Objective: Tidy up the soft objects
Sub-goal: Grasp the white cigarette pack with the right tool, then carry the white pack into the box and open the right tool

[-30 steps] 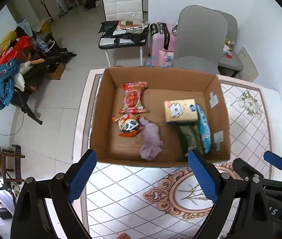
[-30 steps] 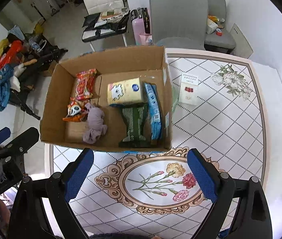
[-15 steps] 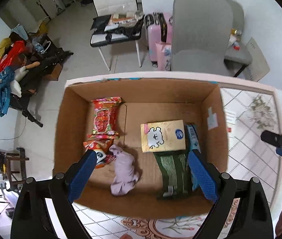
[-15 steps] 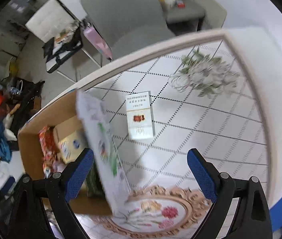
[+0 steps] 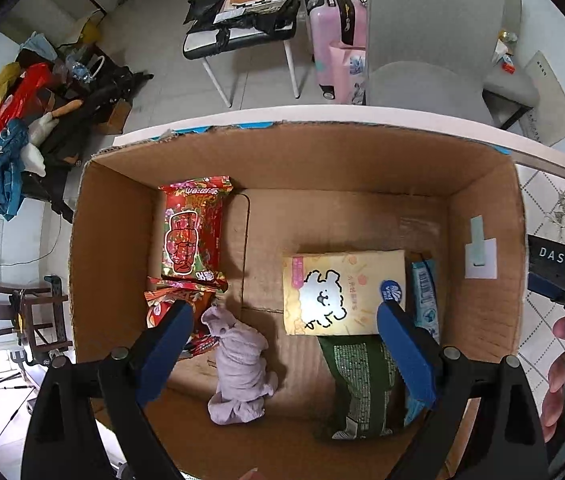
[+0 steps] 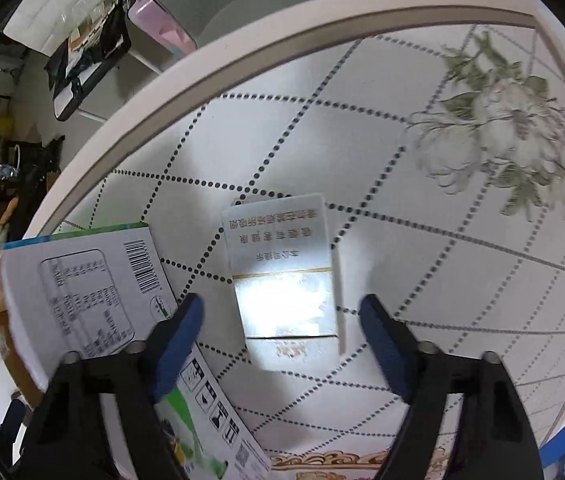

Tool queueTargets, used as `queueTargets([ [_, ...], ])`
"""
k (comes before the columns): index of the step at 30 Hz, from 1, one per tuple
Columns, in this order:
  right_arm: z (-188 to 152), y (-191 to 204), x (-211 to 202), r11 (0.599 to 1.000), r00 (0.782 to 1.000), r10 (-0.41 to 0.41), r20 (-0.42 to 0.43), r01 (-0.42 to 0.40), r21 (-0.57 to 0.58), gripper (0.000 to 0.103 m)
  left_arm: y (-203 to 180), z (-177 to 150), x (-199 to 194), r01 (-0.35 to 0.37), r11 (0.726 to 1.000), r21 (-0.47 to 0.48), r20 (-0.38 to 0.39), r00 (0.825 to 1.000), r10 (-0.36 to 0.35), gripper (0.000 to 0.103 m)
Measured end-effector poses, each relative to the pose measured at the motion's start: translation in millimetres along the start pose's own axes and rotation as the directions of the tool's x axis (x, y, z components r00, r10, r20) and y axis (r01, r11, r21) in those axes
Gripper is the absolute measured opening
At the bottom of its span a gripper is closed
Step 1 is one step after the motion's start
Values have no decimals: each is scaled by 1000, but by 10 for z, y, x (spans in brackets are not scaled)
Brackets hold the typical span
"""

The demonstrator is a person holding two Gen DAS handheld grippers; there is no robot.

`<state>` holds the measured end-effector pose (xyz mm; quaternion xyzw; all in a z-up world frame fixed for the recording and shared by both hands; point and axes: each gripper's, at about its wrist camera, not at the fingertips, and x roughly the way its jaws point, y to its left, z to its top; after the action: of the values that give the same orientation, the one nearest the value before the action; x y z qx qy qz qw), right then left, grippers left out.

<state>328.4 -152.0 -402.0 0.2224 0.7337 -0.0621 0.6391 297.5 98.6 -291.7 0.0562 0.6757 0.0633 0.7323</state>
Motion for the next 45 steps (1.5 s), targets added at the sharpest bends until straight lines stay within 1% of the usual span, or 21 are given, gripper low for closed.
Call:
queueTargets([
  [1, 3, 23, 52, 1000, 1000, -1, -8, 1, -5, 78, -6, 1, 19, -2, 1000, 2, -4, 1000, 2, 94],
  [3, 3, 55, 136, 999, 999, -32, -16, 32, -21, 76, -13, 3, 46, -4, 1000, 5, -7, 1000, 4, 94],
  [4, 6, 84, 127, 998, 999, -50, -4, 50, -34, 74, -18, -2, 59, -5, 1000, 7, -10, 1000, 5, 94],
  [6, -15, 169, 151, 988, 992, -126, 9, 126, -84, 62, -22, -15, 69, -3, 1000, 9, -17, 1000, 3, 94],
  [7, -29, 191, 152, 984, 989, -147, 14, 147, -100, 59, -29, -25, 73, 1, 1000, 9, -19, 1000, 0, 94],
  [10, -98, 173, 178, 977, 985, -172, 19, 173, -125, 58, -56, -73, 64, 5, 1000, 19, -20, 1000, -4, 94],
  [14, -211, -8, 160, 979, 984, -177, 5, 177, -102, 58, -91, -178, 48, 27, 999, 22, -28, 999, -26, 94],
  [17, -305, -146, 90, 984, 987, -162, 6, 162, -80, 58, -115, -275, 4, 47, 999, 20, -34, 998, -46, 94],
  [21, -411, -227, -172, 990, 991, -122, 47, 125, -59, 58, -123, -407, -98, 77, 997, 18, -31, 997, -76, 94],
  [24, -532, -213, -502, 994, 992, -76, 96, 83, -68, 58, -100, -486, -234, 94, 995, 19, -13, 996, -94, 94],
  [27, -695, -126, -904, 993, 988, -27, 155, 44, -109, 58, -29, -551, -422, 129, 991, 15, 4, 992, -129, 94],
  [29, -846, 64, -1205, 987, 981, 13, 194, 18, -159, 58, 56, -587, -569, 162, 987, 12, 22, 987, -162, 94],
  [31, -959, 103, -1540, 978, 978, 48, 205, -5, -208, 58, 192, -615, -751, 182, 983, 9, 45, 982, -183, 94],
  [32, -1028, 225, -1655, 970, 975, 68, 210, -16, -241, 58, 242, -614, -799, 186, 982, 7, 54, 981, -187, 94],
  [34, -1150, 447, -1816, 951, 976, 95, 196, -31, -307, 58, 416, -613, -923, 186, 983, -5, 75, 980, -185, 94],
  [36, -1236, 707, -1843, 942, 979, 120, 162, -60, -330, 58, 583, -598, -1002, 176, 984, -28, 96, 980, -173, 94],
  [39, -1225, 1010, -1719, 956, 982, 146, 119, -109, -274, 58, 840, -541, -1023, 148, 985, -83, 124, 983, -137, 94],
  [41, -1171, 1112, -1504, 970, 979, 187, 83, -171, -175, 58, 991, -495, -989, 145, 981, -127, 132, 983, -128, 94],
  [43, -1137, 1168, -1318, 970, 969, 239, 56, -235, -68, 58, 1131, -445, -929, 138, 978, -155, 134, 984, -117, 94],
  [45, -1110, 1178, -1052, 949, 951, 308, 35, -309, 56, 58, 1259, -411, -860, 100, 980, -172, 138, 988, -77, 94],
])
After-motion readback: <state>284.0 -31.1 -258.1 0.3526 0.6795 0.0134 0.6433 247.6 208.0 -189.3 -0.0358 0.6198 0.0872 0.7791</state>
